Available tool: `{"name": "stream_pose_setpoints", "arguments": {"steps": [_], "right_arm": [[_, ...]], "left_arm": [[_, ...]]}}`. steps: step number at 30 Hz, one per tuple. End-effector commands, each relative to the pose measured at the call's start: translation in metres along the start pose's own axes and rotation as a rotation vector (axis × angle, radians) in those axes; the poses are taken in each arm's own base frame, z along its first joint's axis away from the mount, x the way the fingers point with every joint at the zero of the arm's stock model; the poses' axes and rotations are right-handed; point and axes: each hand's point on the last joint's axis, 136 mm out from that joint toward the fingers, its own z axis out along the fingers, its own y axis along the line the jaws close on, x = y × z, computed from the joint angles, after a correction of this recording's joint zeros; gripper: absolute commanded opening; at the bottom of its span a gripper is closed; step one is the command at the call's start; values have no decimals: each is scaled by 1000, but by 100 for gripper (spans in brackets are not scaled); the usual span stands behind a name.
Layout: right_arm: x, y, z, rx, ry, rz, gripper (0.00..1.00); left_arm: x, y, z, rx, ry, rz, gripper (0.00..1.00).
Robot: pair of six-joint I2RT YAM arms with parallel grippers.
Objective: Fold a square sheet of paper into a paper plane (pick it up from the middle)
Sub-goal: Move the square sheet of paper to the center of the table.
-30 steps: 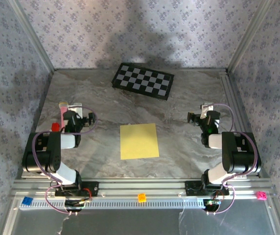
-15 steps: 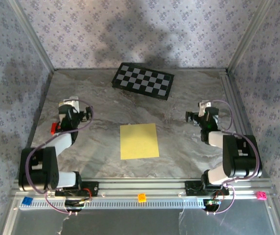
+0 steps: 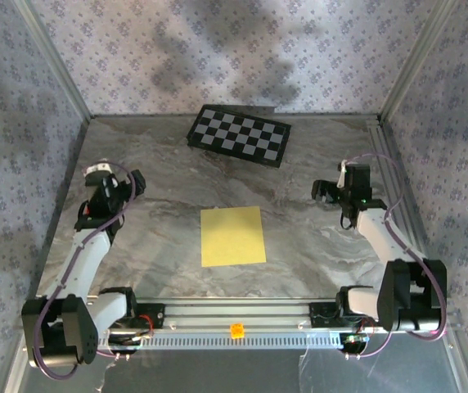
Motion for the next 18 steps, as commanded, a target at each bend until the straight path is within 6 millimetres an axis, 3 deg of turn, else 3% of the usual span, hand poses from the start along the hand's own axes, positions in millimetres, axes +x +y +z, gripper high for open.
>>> {"name": "stream_pose_setpoints", "arguments": {"steps": [1, 4, 10, 18], "right_arm": [[27, -4, -21, 2, 97, 156, 100], [34, 10, -31, -108, 129, 194, 100], [45, 30, -39, -229, 178, 205, 100], [61, 49, -24, -309, 268, 223, 100]], "left_arm": [[19, -19, -7, 106, 134, -38, 100], [30, -44, -9, 241, 215, -51, 100], [62, -80, -15, 335, 368, 34, 100], [107, -106, -31, 325, 520, 191, 99]]}}
